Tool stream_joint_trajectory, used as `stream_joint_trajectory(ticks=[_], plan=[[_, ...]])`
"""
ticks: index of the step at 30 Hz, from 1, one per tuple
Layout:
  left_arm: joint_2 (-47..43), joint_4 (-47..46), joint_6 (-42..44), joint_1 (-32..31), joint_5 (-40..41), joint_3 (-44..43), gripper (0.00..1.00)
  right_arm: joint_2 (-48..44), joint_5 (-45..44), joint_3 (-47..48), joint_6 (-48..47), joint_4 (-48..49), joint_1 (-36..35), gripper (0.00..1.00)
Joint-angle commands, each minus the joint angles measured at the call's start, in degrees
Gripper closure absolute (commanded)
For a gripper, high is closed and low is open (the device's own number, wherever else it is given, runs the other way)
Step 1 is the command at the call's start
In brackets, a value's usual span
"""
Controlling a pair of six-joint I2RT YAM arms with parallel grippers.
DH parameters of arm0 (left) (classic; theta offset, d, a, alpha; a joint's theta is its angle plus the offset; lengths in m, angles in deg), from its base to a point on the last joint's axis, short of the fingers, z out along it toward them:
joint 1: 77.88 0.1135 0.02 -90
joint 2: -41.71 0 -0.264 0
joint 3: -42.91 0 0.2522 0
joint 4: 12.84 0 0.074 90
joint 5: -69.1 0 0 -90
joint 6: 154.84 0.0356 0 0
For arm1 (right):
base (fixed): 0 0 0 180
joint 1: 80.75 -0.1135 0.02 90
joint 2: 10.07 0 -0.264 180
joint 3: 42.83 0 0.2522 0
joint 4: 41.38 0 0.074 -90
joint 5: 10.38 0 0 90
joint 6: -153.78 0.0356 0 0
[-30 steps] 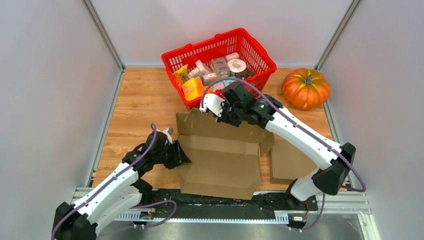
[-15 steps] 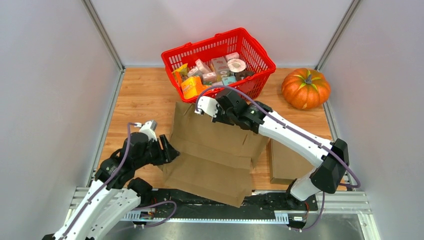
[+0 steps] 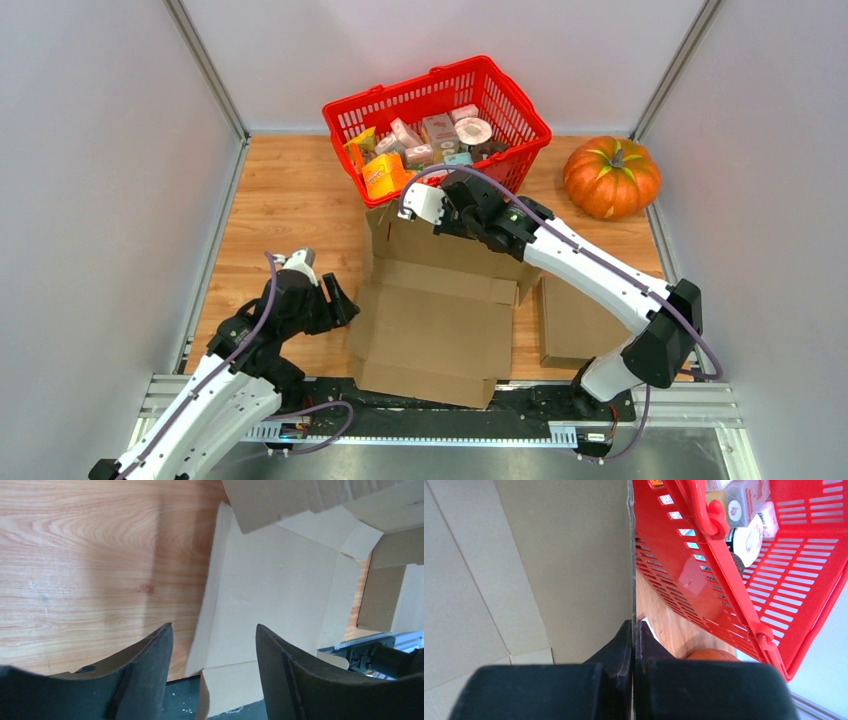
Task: Fold the paper box
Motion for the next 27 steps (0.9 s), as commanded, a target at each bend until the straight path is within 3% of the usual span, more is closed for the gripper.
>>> stream_joint_trajectory(ticks=[1, 3, 7, 13, 16, 18, 23, 27], plan=[[-1.27, -2.83, 0.67, 0.02, 2.21, -2.46, 0.32, -3.04, 1.14, 1.18, -1.7, 4.56, 0.46, 1.0], [-1.19, -4.94, 2.96, 0.02, 2.04, -3.6, 0.32, -2.96, 3.26, 0.3, -1.79, 4.65, 0.37, 1.0], [6.34, -9.87, 10.6, 0.02, 0.19, -9.73, 0.18, -2.87, 5.81, -0.58, -1.53, 3.6, 0.29, 1.0], [12.61, -15.03, 17.9, 2.82, 4.25, -17.41, 0.15, -3.48, 9.24, -2.42, -3.02, 3.94, 0.37, 1.0], [14.19, -21.88, 19.06, 8.97, -3.73, -16.01, 0.07, -4.19, 9.06, -4.0, -3.98, 6.31, 0.29, 1.0], [15.77, -25.15, 18.7, 13.62, -14.36, -14.6, 0.05, -4.02, 9.33, -4.01, -4.34, 6.67, 0.72, 1.0], [23.15, -30.0, 23.09, 15.67, -27.73, -14.5, 0.05, -2.09, 11.61, -0.76, -4.16, 3.25, 1.25, 1.0], [28.86, -31.58, 26.43, 15.58, -32.14, -15.21, 0.11, -1.03, 11.61, 0.3, -3.02, 2.54, 1.17, 1.0]])
